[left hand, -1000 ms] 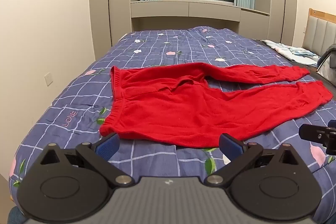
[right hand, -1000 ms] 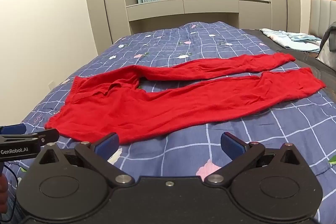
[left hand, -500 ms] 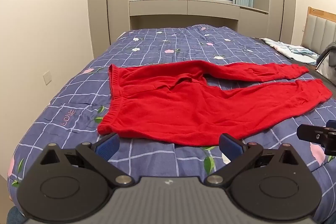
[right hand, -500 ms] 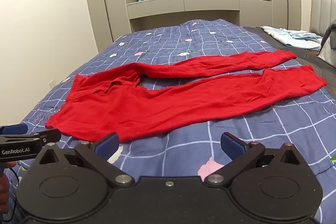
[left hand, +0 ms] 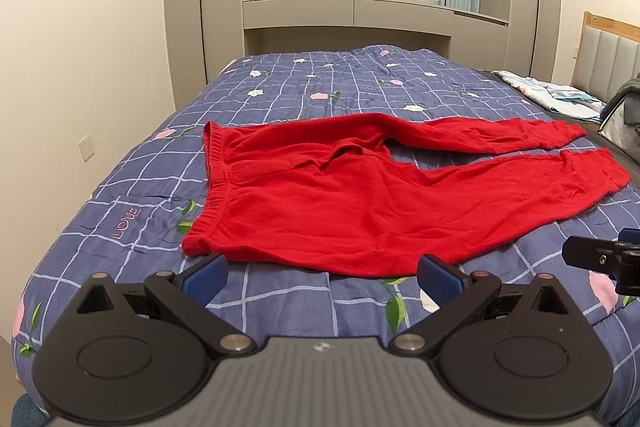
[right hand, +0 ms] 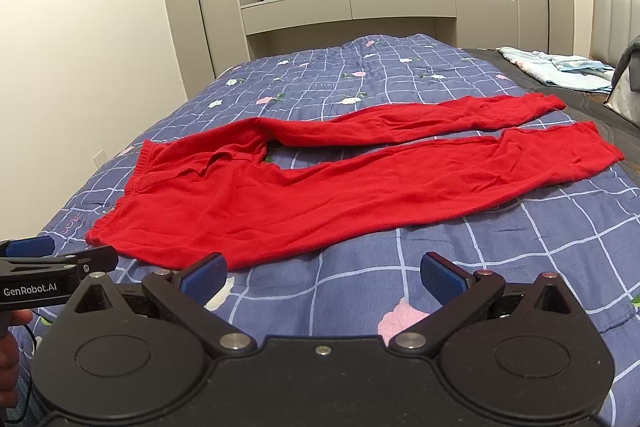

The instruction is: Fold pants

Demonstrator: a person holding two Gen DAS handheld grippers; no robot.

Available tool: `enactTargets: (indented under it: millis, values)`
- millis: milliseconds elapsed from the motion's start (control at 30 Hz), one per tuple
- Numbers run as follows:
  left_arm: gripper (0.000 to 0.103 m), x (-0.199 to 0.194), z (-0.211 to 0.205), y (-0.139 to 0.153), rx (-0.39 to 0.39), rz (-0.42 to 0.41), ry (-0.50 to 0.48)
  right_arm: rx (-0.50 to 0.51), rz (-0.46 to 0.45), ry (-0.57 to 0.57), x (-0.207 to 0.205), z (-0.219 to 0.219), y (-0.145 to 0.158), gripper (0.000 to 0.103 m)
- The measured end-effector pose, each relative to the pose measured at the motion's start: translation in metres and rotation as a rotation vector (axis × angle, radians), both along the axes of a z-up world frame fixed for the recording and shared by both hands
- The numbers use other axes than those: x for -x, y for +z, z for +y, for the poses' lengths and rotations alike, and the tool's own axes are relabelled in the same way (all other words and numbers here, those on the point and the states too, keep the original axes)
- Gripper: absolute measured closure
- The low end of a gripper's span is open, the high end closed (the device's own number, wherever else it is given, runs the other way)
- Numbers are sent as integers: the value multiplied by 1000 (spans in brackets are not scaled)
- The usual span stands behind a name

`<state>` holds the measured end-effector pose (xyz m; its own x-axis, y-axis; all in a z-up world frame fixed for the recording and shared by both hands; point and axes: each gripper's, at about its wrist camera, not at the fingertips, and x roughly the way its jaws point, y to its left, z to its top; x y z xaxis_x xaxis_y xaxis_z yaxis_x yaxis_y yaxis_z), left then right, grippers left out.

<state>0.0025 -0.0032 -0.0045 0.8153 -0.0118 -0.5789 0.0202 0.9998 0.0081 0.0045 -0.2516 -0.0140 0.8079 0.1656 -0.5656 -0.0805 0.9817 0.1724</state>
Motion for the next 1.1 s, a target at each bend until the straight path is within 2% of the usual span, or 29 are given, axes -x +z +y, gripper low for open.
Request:
enactTargets:
  millis: [1100]
  values:
    - [0, 0, 0, -1, -8, 10, 0, 2, 7, 2, 0, 0, -3, 0]
